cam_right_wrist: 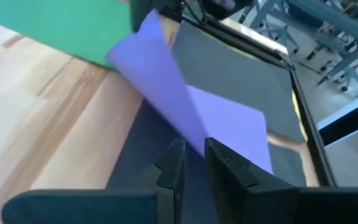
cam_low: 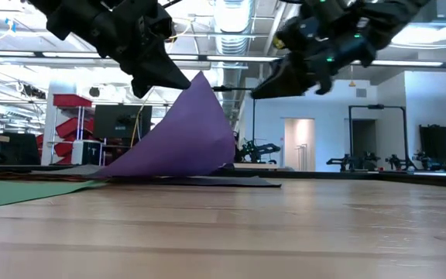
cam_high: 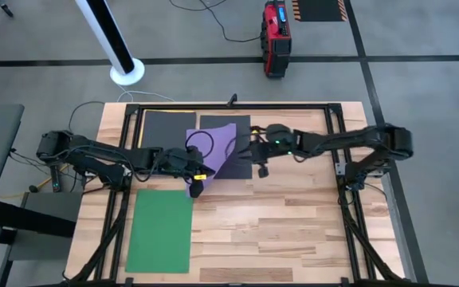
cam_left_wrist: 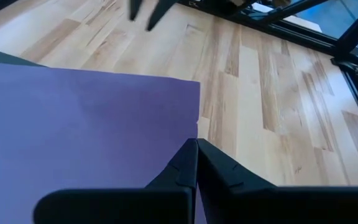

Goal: Organize paper
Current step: Move the purple paper to the top right of the table

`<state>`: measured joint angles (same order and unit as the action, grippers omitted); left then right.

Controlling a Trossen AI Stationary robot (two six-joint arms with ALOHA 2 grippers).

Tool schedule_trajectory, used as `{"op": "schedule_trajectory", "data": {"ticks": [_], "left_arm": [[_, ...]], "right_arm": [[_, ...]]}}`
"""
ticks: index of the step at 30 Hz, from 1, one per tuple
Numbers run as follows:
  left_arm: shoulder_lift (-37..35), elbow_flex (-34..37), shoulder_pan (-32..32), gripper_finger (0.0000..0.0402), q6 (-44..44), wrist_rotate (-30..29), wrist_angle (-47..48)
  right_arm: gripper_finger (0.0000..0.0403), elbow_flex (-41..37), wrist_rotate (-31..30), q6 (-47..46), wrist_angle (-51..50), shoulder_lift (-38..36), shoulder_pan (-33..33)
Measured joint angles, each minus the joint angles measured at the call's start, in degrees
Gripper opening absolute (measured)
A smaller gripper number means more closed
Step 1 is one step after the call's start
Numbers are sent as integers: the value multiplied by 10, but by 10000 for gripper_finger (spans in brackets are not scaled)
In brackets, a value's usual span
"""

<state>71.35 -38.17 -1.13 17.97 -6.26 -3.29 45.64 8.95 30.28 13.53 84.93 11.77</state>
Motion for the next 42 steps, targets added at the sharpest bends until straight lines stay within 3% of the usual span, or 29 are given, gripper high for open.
{"op": "schedule_trajectory", "data": {"ticks": [4, 12, 17, 22, 34, 42], "left_arm": [[0, 0, 0, 0, -4, 0, -1], [0, 0, 0, 0, -19, 0, -1], [0, 0, 0, 0, -29, 0, 0], [0, 0, 0, 0, -34, 5, 0], [0, 0, 0, 0, -38, 5, -1], [0, 0, 0, 8, -38, -22, 1]], "right_arm": [[75, 53, 0, 2, -39, 43, -2], [155, 120, 0, 2, -60, 111, -10], [169, 146, 0, 4, -64, 140, -21], [144, 160, 0, 11, -63, 163, -33], [8, 161, -1, 14, -80, 145, -54], [1, 161, -1, 30, -129, 137, -57]]}}
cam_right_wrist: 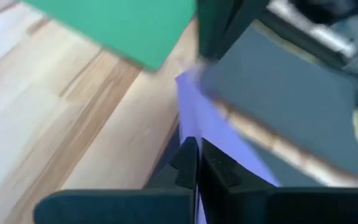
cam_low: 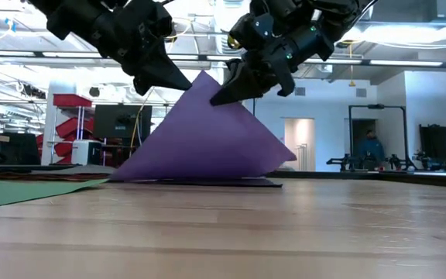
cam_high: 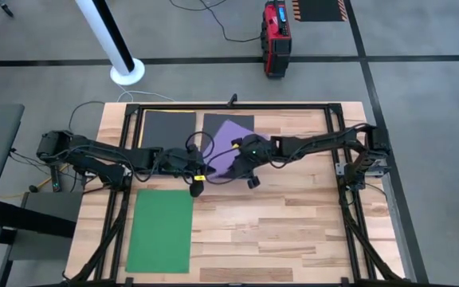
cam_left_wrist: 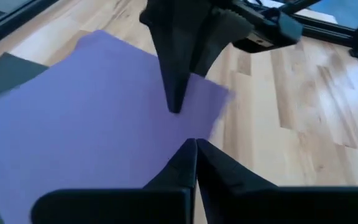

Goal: Organize paper
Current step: Move the purple paper to the top right of the table

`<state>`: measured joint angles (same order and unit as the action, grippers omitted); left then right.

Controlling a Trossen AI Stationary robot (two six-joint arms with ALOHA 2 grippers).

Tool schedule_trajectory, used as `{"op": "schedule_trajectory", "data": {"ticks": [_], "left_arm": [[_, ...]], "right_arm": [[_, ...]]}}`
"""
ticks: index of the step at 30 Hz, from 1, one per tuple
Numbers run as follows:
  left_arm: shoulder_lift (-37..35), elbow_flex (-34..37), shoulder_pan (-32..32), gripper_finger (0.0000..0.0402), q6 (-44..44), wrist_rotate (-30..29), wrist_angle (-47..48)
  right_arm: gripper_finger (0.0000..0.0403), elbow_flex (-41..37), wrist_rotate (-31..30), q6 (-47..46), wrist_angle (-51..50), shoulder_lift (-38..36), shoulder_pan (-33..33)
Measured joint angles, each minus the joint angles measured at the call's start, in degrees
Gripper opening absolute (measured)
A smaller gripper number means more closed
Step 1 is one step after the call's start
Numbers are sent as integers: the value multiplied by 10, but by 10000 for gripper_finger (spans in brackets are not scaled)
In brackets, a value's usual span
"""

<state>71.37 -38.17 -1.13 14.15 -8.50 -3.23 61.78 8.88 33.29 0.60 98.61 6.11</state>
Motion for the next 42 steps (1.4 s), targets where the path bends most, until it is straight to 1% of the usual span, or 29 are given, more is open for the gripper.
{"op": "schedule_trajectory", "data": {"ticks": [5, 8, 12, 16, 26, 31, 37, 40, 42], "left_arm": [[0, 0, 3, 43, 5, 1, -1], [0, 0, 10, 65, 10, 1, -1], [0, 0, 22, 78, 11, 1, 0], [0, 0, 39, 67, 23, 1, 4], [0, 0, 72, 4, 30, 1, 25], [0, 0, 81, 2, 29, 1, 32], [0, 0, 88, 1, 20, 6, 39], [27, 0, 87, 1, -6, 26, 15], [66, 0, 87, 1, -26, 38, -6]], "right_arm": [[0, 0, 6, 19, -51, 0, -5], [0, 0, 33, 19, -81, 0, -7], [0, 0, 45, 26, -124, 0, -14], [0, 0, 46, 32, -165, 0, -22], [0, 0, 47, 64, -269, 0, -31], [0, 0, 47, 83, -327, 0, -30], [0, 0, 43, 88, -372, 0, -30], [0, 0, 42, 88, -394, 0, -30], [0, 0, 42, 88, -403, 0, -30]]}}
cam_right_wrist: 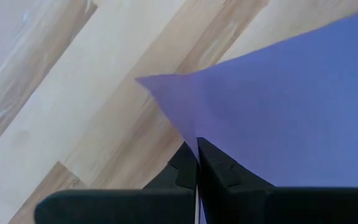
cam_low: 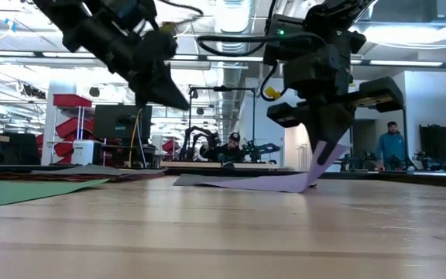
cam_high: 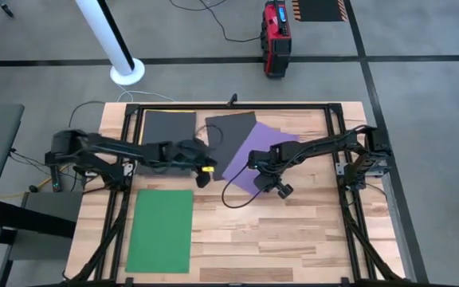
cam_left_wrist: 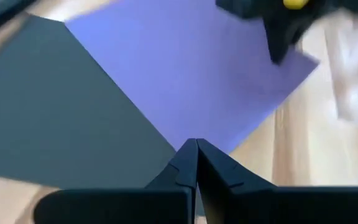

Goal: Organize paper
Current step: Move the purple paper to the top right of the table

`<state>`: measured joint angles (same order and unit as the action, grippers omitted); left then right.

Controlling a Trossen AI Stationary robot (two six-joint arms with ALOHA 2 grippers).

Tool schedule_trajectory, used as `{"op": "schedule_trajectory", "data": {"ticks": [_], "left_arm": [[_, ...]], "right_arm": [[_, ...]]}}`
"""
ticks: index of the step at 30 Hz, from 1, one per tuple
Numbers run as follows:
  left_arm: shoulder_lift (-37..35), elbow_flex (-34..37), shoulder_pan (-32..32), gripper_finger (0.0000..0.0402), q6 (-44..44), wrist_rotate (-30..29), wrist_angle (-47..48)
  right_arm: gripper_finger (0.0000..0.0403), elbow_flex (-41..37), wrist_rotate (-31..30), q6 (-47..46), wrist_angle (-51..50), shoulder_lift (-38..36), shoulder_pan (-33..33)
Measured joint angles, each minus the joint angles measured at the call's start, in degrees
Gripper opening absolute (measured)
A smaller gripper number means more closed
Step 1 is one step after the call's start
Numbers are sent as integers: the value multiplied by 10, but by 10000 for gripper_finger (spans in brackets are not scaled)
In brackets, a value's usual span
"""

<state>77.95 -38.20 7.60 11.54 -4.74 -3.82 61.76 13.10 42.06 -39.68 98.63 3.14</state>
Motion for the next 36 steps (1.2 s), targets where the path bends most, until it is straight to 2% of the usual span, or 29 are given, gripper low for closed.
{"op": "schedule_trajectory", "data": {"ticks": [6, 11, 36], "left_arm": [[121, 0, 6, 0, -18, 7, -102], [168, 0, 12, 0, -8, 5, -115], [178, 0, 30, 0, -23, -16, -94]], "right_arm": [[0, 0, -12, -4, -3, 0, 0], [0, 0, -12, -5, -4, 0, -2], [0, 0, -12, -5, 16, 0, -2]]}}
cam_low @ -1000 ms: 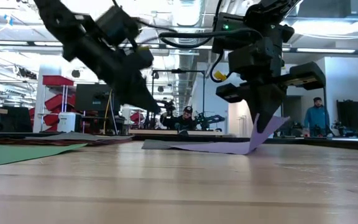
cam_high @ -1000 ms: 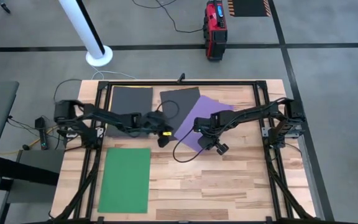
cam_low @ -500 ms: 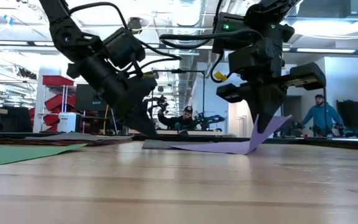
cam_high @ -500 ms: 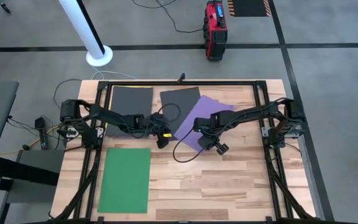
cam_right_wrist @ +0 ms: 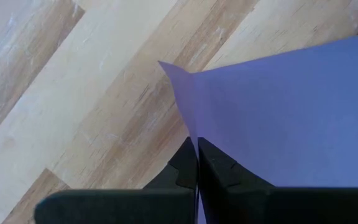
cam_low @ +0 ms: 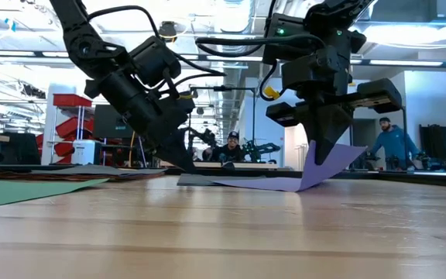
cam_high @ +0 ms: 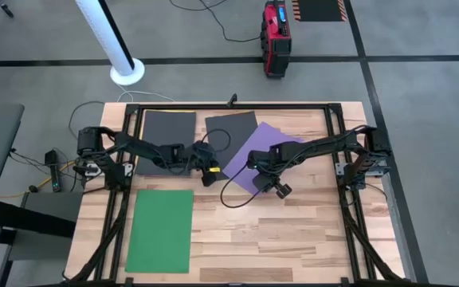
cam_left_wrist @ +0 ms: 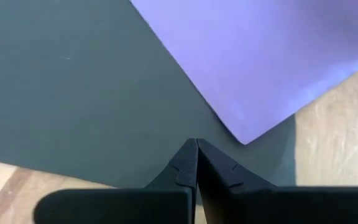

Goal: Organize paper
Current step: Move the purple paper to the top right of the table

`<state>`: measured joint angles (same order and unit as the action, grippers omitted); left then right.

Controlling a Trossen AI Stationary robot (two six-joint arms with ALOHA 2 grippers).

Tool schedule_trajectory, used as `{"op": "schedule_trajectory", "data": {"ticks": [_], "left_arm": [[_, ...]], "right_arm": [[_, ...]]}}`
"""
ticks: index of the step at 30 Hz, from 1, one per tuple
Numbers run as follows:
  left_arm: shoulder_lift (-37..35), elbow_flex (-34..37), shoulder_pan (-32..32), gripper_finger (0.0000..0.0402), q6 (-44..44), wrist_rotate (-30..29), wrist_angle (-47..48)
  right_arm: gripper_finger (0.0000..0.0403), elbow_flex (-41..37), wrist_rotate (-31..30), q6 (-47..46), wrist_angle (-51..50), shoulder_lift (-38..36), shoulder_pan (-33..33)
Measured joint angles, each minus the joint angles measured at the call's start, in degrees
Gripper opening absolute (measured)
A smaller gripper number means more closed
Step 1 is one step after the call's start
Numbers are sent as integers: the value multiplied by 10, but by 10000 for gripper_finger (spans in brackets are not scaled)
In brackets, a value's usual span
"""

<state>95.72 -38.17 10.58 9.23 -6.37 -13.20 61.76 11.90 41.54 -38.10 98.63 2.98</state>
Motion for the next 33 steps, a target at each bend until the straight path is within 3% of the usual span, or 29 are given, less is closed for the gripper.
{"op": "schedule_trajectory", "data": {"ticks": [12, 22, 33], "left_arm": [[53, -3, 4, 0, 4, -2, -42], [41, -2, 9, 0, -13, -12, -2], [40, -2, 9, 0, -19, -3, 19]], "right_arm": [[0, 0, 4, -1, -2, 0, -6], [0, 0, 10, -1, -70, 0, -11], [0, 0, -88, -14, -182, 0, -10]]}}
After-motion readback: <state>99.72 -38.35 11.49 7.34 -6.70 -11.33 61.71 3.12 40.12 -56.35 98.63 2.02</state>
